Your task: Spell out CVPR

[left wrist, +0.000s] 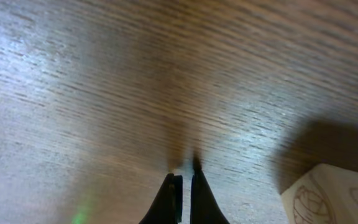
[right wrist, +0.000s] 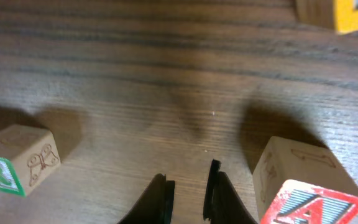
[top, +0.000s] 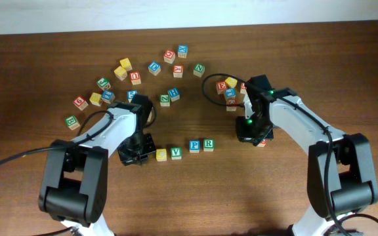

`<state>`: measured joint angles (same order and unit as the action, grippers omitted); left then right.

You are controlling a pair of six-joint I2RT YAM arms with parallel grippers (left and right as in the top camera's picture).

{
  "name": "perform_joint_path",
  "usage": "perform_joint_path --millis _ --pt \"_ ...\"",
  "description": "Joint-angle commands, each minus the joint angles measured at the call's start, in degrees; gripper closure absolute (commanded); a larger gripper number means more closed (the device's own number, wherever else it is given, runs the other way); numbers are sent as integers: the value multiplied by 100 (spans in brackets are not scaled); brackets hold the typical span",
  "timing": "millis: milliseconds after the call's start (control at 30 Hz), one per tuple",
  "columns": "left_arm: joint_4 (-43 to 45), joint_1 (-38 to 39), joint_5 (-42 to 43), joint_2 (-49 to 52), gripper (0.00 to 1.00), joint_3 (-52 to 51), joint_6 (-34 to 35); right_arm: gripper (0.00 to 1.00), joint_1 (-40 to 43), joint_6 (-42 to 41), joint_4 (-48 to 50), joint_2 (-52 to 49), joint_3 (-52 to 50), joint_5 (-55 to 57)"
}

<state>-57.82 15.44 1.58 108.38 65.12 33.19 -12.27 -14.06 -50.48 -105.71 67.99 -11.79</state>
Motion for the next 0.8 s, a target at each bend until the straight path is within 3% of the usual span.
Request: perform_joint_path --millis 0,67,300,767 --pt "297 -22 417 59 100 -22 -208 96 -205 -308 160 13 -70 -151" --pt "313 26 807 59 100 -39 -205 96 -459 -599 334 -55 -70 -149" --pt "686 369 815 59 98 -420 -201 96 -1014 -658 693 -546 -70 -153" --pt "918 369 1220 59 98 -435 -205 96 -1366 -636 1091 -546 -70 -304"
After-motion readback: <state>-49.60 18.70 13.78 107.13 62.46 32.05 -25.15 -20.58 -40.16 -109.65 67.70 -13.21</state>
